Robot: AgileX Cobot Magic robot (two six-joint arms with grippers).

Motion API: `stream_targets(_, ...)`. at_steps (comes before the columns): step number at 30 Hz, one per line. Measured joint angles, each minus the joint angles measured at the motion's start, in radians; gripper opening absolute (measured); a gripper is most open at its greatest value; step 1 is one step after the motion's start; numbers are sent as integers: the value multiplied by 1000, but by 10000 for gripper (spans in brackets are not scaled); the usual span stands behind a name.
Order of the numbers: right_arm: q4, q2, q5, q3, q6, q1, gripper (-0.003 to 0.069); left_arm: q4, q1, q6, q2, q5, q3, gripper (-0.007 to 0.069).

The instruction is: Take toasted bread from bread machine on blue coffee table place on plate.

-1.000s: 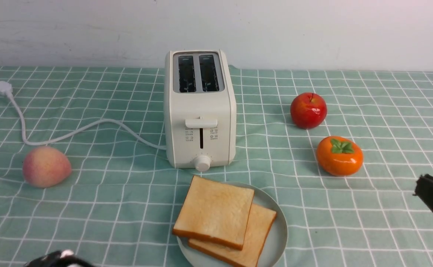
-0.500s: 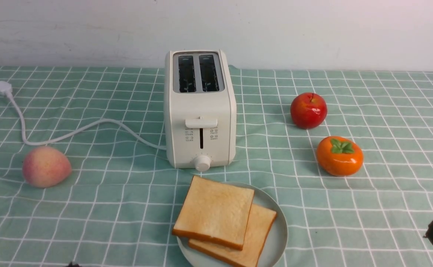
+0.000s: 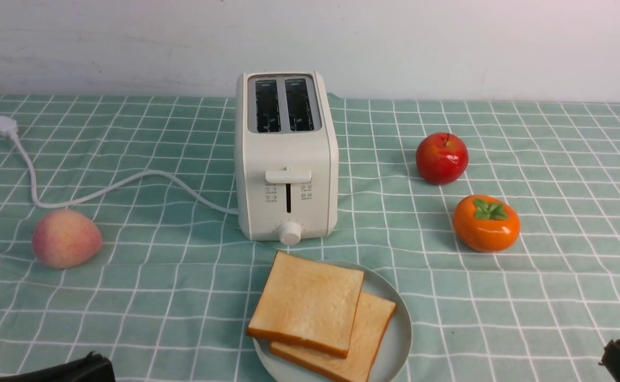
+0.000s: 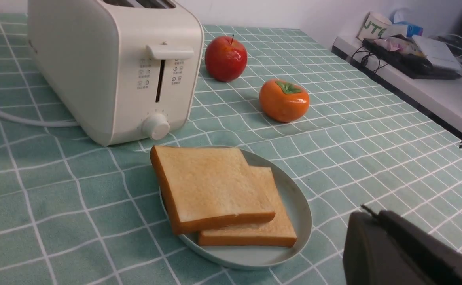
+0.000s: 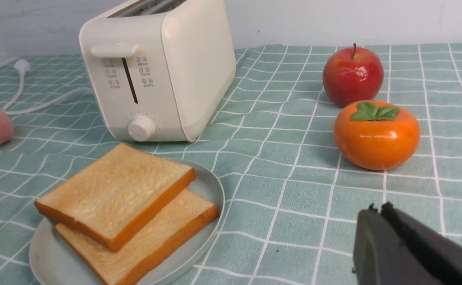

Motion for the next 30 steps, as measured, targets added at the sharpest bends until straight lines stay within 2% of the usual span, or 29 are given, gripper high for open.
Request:
stream_targets(3, 0, 0, 12, 0, 0, 0, 0, 45, 15, 29, -54, -14, 15, -14)
stream_targets(9, 0, 0, 27, 0, 1, 0, 2, 110, 159, -10, -214, -64, 92, -14)
stream_targets(12, 1, 0, 30, 0, 1, 0, 5, 246, 260, -112, -293, -53, 161, -14)
stream_targets(14, 2, 0, 30, 0, 1, 0, 6, 306, 275, -150, -297, -49, 177, -14)
stream_targets(15, 1, 0, 30, 0, 1, 0, 9, 399, 306, -245, -300, -37, 212, -14)
stream_targets(16, 1, 0, 30, 0, 1, 0, 9, 420, 310, -257, -300, -34, 216, -14)
stream_targets(17, 0, 0, 30, 0, 1, 0, 11, 486, 331, -345, -300, -20, 251, -14)
stream_targets(19, 0, 0, 30, 0, 1, 0, 13, 555, 352, -444, -300, 12, 294, -13)
stream_targets(22, 0, 0, 30, 0, 1, 0, 16, 595, 356, -542, -300, 74, 313, -13)
stream_targets(30, 0, 0, 30, 0, 1, 0, 22, 604, 356, -584, -300, 93, 316, -11)
